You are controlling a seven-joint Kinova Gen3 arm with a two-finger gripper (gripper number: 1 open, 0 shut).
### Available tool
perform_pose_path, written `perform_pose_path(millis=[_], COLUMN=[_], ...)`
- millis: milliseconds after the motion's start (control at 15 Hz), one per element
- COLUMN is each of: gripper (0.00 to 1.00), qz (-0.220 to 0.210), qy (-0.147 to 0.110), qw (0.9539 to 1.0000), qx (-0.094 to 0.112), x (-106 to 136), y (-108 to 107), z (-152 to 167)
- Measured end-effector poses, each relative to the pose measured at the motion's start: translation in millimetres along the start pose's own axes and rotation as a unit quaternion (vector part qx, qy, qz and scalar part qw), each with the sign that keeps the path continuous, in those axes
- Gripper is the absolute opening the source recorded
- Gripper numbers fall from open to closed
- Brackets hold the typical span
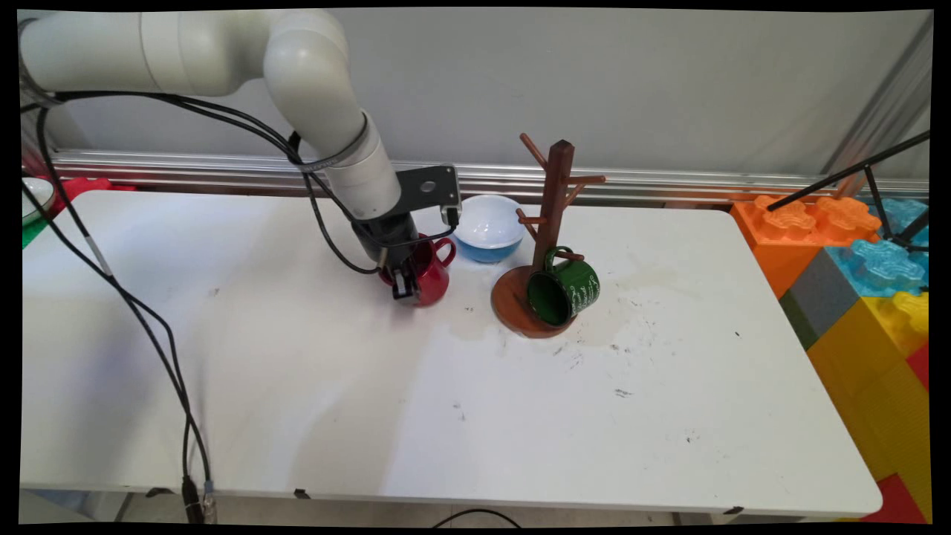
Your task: Place the picked object on the table
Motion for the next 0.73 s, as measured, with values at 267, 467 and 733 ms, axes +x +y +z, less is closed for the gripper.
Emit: perform_pose_path(millis=[267,467,733], gripper=[1.00,1.00,1.00], qz=[0.000,0.001,0.000], qy=[0.001,0.004,0.024], qw=[1.0000,1.0000,0.9997], qx=[-0.006,-0.008,-0.006], x=[4,6,13], y=[-5,-7,-4], z=[6,10,5])
